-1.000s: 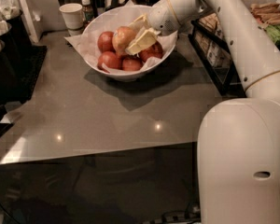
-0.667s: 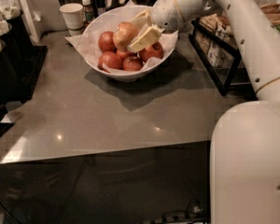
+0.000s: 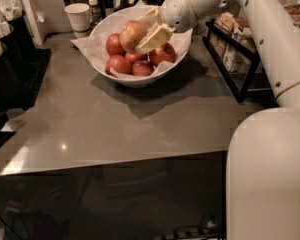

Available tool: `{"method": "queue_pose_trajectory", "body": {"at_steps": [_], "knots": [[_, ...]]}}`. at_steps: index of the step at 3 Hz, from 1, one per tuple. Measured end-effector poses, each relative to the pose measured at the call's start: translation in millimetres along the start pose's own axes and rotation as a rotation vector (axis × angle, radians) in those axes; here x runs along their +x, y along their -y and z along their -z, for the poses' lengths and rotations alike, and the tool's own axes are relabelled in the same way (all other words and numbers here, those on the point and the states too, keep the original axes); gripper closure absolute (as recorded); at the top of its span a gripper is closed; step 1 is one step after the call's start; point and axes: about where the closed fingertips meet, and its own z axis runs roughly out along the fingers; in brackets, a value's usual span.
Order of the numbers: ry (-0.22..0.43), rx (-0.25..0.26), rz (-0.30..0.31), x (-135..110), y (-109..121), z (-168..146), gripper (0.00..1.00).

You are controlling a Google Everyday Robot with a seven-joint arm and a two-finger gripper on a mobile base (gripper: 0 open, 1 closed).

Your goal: Pick apple from white bowl

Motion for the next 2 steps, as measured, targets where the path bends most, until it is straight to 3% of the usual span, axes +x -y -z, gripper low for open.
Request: {"method": "queue_pose_trajectory", "body": {"at_steps": [1,2], "knots": [[-0.035,0.026,-0.001,-5,-6,12,1.0],[-0.063,0.019,-0.061,0,-22,19,1.0]]}}
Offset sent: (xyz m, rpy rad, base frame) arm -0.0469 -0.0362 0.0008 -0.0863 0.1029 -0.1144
